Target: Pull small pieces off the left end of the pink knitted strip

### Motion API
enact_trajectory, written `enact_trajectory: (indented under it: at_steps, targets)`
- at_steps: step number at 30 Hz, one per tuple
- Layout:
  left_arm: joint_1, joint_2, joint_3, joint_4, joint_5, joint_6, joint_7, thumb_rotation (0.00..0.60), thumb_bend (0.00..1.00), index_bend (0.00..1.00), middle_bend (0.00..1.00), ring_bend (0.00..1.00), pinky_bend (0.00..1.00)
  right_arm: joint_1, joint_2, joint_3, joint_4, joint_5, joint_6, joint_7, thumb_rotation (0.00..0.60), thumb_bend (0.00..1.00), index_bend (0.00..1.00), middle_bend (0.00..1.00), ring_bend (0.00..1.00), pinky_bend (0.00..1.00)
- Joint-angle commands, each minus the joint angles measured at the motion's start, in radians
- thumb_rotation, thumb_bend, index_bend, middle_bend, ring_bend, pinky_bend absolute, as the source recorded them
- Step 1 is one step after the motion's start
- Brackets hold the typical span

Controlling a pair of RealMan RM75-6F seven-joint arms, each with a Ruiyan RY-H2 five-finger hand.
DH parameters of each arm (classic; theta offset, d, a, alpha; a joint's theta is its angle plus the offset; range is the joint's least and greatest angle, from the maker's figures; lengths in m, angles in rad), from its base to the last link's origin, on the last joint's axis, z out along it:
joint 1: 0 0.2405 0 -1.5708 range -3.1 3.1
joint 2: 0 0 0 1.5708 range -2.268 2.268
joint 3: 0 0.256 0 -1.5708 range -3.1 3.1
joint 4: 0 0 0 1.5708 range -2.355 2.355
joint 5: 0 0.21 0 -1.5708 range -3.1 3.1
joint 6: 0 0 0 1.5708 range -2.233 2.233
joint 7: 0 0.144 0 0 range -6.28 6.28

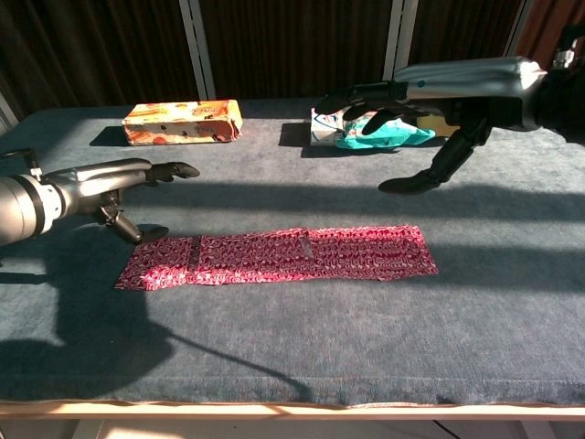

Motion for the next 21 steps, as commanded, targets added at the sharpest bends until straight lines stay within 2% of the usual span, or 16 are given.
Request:
enact_trajectory:
  at_steps: [1,7,10,12,13,14,15,17,19,21]
  targets:
    - [0.0,0.0,0.002,-0.003,0.002,0.005,0.004,0.6,0.43,0.0,0.0,0.0,0.08,-0.002,0.002,-0.001,-0.001,0.0,0.004,0.002,0.6,0.26,0.03,0.0,0.0,0.13]
    - [0.017,0.015,0.024,-0.03,0.026,0.042,0.027,0.6,0.43,0.0,0.0,0.0,0.08,-0.015,0.013,-0.004,0.0,-0.006,0.028,0.009,0.6,0.26,0.03,0.0,0.0,0.13]
    - [0.053,0.042,0.058,-0.062,0.067,0.116,0.074,0.6,0.44,0.0,0.03,0.02,0.13,-0.04,0.033,-0.018,0.004,-0.036,0.075,0.009,0.6,0.26,0.03,0.0,0.0,0.13]
    - [0.101,0.053,0.086,-0.077,0.101,0.214,0.12,0.6,0.46,0.0,0.14,0.14,0.26,-0.076,0.056,-0.04,0.014,-0.074,0.137,0.007,0.6,0.26,0.03,0.0,0.0,0.13]
    - [0.124,0.053,0.098,-0.079,0.114,0.258,0.138,0.6,0.47,0.0,0.25,0.26,0.35,-0.096,0.066,-0.052,0.022,-0.092,0.17,0.003,0.6,0.26,0.02,0.0,0.0,0.13]
    - [0.149,0.053,0.11,-0.08,0.123,0.298,0.153,0.6,0.49,0.02,0.38,0.39,0.4,-0.119,0.076,-0.063,0.033,-0.107,0.205,-0.003,0.6,0.26,0.02,0.0,0.0,0.13]
    - [0.19,0.052,0.133,-0.071,0.139,0.359,0.173,0.6,0.5,0.04,0.47,0.48,0.44,-0.163,0.098,-0.087,0.057,-0.126,0.262,-0.026,0.6,0.26,0.02,0.0,0.0,0.13]
    - [0.232,0.043,0.155,-0.052,0.152,0.411,0.183,0.6,0.54,0.16,0.74,0.74,0.6,-0.213,0.119,-0.109,0.079,-0.131,0.318,-0.048,0.6,0.26,0.01,0.0,0.0,0.13]
    - [0.258,0.036,0.175,-0.038,0.161,0.427,0.189,0.6,0.61,0.25,0.93,0.92,0.77,-0.253,0.128,-0.122,0.099,-0.133,0.365,-0.05,0.6,0.26,0.01,0.0,0.0,0.13]
    - [0.278,0.03,0.202,-0.029,0.17,0.423,0.208,0.6,0.71,0.3,1.0,0.99,0.89,-0.292,0.133,-0.137,0.131,-0.127,0.4,-0.031,0.6,0.26,0.0,0.0,0.0,0.13]
